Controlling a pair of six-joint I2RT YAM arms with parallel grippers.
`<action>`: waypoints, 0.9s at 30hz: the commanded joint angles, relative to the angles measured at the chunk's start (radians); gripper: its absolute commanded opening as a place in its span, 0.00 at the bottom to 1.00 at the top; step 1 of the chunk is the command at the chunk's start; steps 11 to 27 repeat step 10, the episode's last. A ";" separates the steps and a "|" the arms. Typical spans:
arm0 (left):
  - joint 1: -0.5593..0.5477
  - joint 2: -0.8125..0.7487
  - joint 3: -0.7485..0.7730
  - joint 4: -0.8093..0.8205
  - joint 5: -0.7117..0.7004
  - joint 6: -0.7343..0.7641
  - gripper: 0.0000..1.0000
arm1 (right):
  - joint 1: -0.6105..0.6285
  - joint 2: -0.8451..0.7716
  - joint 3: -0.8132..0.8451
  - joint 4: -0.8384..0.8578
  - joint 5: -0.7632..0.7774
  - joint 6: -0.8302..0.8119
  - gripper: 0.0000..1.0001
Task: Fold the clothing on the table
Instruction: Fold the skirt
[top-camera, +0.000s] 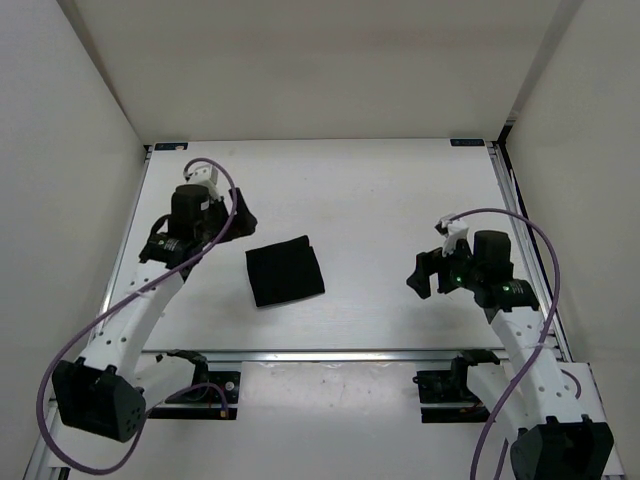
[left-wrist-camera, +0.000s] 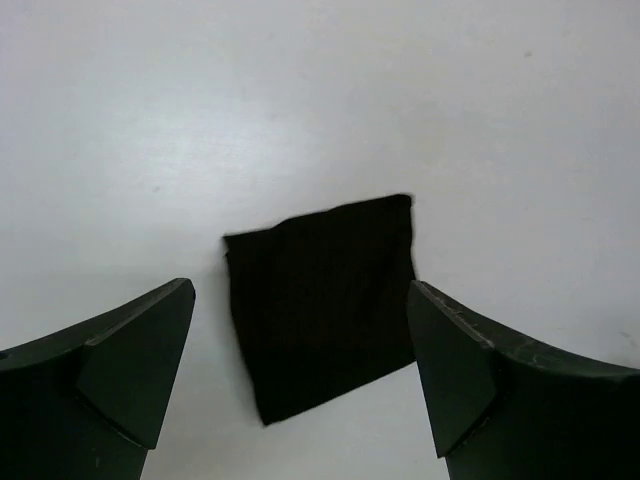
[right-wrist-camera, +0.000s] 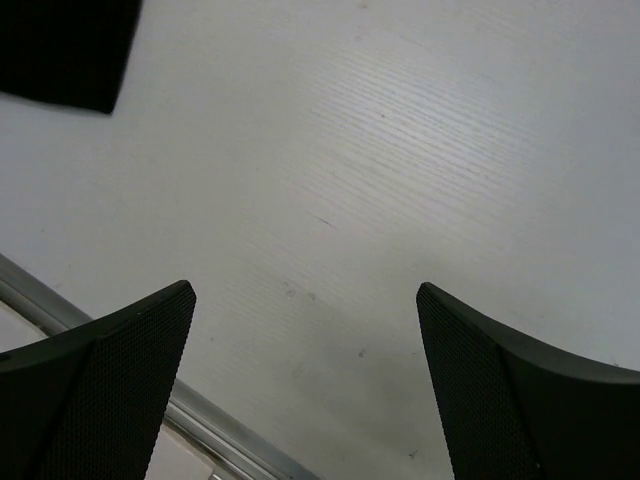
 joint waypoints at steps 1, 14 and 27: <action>0.045 -0.074 -0.039 -0.246 -0.029 0.045 0.98 | 0.010 -0.025 -0.004 -0.014 0.033 0.017 0.97; 0.067 -0.234 -0.067 -0.415 -0.127 0.128 0.99 | -0.082 -0.048 -0.028 -0.014 0.003 0.009 0.98; 0.067 -0.234 -0.067 -0.415 -0.127 0.128 0.99 | -0.082 -0.048 -0.028 -0.014 0.003 0.009 0.98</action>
